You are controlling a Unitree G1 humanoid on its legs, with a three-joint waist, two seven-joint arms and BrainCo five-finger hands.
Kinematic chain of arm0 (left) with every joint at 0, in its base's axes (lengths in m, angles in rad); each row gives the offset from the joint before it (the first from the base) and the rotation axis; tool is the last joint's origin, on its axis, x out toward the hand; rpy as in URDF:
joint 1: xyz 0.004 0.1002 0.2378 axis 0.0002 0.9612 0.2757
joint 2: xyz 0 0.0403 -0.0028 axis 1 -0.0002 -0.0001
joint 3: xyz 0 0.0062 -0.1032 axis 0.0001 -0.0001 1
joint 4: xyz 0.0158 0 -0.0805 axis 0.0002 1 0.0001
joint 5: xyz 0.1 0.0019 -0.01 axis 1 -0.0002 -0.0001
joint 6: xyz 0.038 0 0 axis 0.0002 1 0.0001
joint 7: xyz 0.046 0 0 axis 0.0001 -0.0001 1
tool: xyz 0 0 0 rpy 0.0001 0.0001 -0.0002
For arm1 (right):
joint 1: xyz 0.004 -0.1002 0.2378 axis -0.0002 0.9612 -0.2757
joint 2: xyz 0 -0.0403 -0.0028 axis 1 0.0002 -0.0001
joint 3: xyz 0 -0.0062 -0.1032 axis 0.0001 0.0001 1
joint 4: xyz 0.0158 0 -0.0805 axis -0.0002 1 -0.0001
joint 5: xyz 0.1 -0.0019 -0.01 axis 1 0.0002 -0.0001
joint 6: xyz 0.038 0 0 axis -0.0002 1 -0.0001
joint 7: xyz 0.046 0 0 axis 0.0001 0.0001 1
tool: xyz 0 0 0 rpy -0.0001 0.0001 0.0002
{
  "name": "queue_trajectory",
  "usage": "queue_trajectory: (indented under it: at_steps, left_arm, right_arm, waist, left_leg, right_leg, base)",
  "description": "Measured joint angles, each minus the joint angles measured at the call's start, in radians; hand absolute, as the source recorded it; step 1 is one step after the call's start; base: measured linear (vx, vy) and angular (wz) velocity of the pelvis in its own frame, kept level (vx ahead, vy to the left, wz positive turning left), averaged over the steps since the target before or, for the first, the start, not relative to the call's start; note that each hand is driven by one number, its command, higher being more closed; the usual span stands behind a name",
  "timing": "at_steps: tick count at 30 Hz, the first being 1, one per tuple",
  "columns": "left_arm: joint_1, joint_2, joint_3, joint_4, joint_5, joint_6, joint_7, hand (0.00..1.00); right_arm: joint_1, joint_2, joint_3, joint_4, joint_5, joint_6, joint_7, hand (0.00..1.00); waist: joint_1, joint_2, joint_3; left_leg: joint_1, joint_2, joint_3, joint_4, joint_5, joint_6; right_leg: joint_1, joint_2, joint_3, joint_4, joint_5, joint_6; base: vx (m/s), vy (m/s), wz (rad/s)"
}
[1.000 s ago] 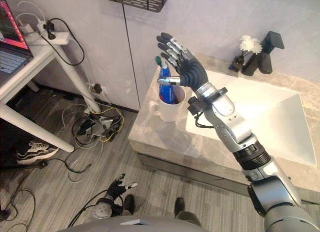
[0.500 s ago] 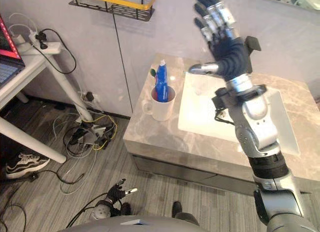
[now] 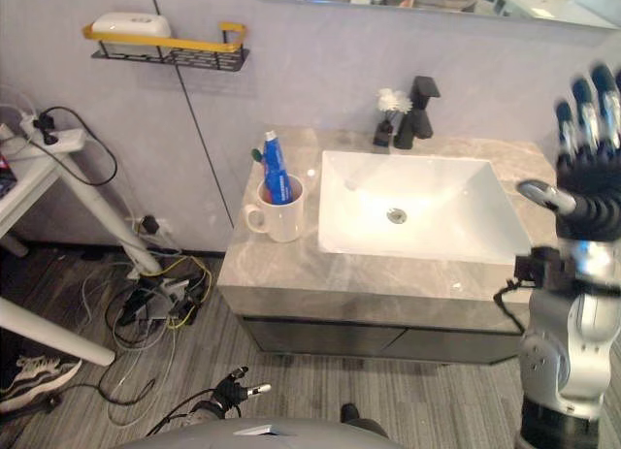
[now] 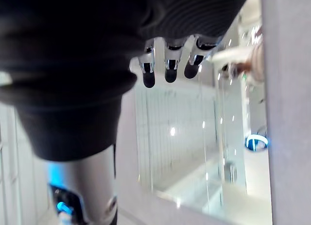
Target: Organize washtable
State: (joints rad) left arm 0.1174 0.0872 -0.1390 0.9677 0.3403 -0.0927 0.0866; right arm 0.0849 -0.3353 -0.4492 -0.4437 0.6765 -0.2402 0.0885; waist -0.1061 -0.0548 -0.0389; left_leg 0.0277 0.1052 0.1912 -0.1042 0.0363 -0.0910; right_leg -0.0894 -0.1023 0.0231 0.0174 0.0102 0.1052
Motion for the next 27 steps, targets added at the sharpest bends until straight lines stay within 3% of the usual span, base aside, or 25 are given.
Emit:
queue_trajectory:
  at_steps: [3, 6, 10, 12, 14, 20, 23, 27]
  left_arm:
    - [0.001, -0.010, 0.025, 0.014, 0.005, 0.000, 0.006, 0.00]
    - [0.002, -0.013, 0.030, 0.021, 0.039, 0.000, 0.012, 0.00]
    - [0.001, -0.019, 0.036, 0.033, 0.040, 0.001, 0.038, 0.00]
    - [0.002, -0.026, 0.035, 0.040, 0.040, 0.001, 0.050, 0.00]
    - [-0.005, -0.033, 0.029, 0.055, 0.040, 0.001, 0.054, 0.00]
    - [-0.021, -0.039, 0.012, 0.061, 0.040, 0.001, 0.062, 0.00]
    - [-0.043, -0.038, -0.020, 0.085, 0.040, 0.001, 0.080, 0.00]
    - [-0.052, -0.036, -0.039, 0.095, 0.038, 0.001, 0.082, 0.00]
  right_arm:
    - [0.101, 0.152, -0.055, 0.000, -0.030, -0.002, -0.051, 0.00]
    - [0.165, 0.288, -0.154, 0.019, -0.041, -0.034, -0.132, 0.00]
    - [0.244, 0.398, -0.218, 0.182, -0.079, -0.083, -0.258, 0.00]
    - [0.269, 0.402, -0.212, 0.288, -0.108, -0.074, -0.310, 0.00]
    - [0.289, 0.405, -0.208, 0.436, -0.171, -0.032, -0.363, 0.00]
    - [0.309, 0.414, -0.136, 0.684, -0.350, 0.054, -0.400, 0.00]
    - [0.314, 0.413, -0.096, 0.812, -0.379, 0.069, -0.393, 0.00]
    - [0.258, 0.390, -0.078, 1.143, -0.393, 0.080, -0.355, 0.00]
  waist:
    - [-0.013, 0.005, -0.003]
    - [-0.024, 0.011, -0.003]
    - [-0.035, 0.013, -0.004]
    - [-0.042, 0.017, -0.002]
    - [-0.045, 0.040, 0.002]
    - [-0.034, 0.080, 0.020]
    - [-0.017, 0.077, 0.024]
    - [-0.008, 0.064, 0.036]
  left_leg:
    - [0.014, 0.003, 0.030, 0.000, -0.012, -0.002]
    - [0.018, 0.002, 0.061, 0.000, -0.021, -0.008]
    - [0.032, 0.002, 0.084, 0.000, -0.028, -0.012]
    - [0.035, 0.001, 0.089, 0.001, -0.030, -0.012]
    - [0.048, 0.000, 0.102, 0.010, -0.035, -0.008]
    - [0.054, 0.003, 0.106, 0.010, -0.045, -0.012]
    - [0.056, 0.006, 0.104, 0.010, -0.045, -0.013]
    - [0.074, 0.008, 0.102, 0.010, -0.052, -0.015]
  right_leg:
    - [-0.005, 0.007, 0.032, 0.000, 0.003, 0.001]
    - [-0.017, 0.010, 0.062, 0.000, 0.007, -0.004]
    - [-0.016, 0.013, 0.083, 0.000, 0.014, -0.002]
    - [-0.016, 0.013, 0.088, 0.001, 0.014, -0.002]
    - [-0.007, 0.014, 0.095, -0.001, 0.014, -0.001]
    - [0.007, 0.018, 0.096, -0.008, 0.010, -0.007]
    - [0.014, 0.021, 0.088, -0.009, 0.009, -0.006]
    - [0.037, 0.022, 0.079, -0.014, 0.003, -0.005]
  base:
    - [-0.01, 0.008, -0.31]
    - [0.00, 0.012, -0.27]
    - [0.01, 0.007, -0.19]
    - [0.02, 0.006, -0.06]
    - [0.03, 0.010, -0.14]
    - [0.00, 0.002, -0.02]
    - [0.01, -0.008, 0.06]
    - [0.04, -0.007, 0.04]
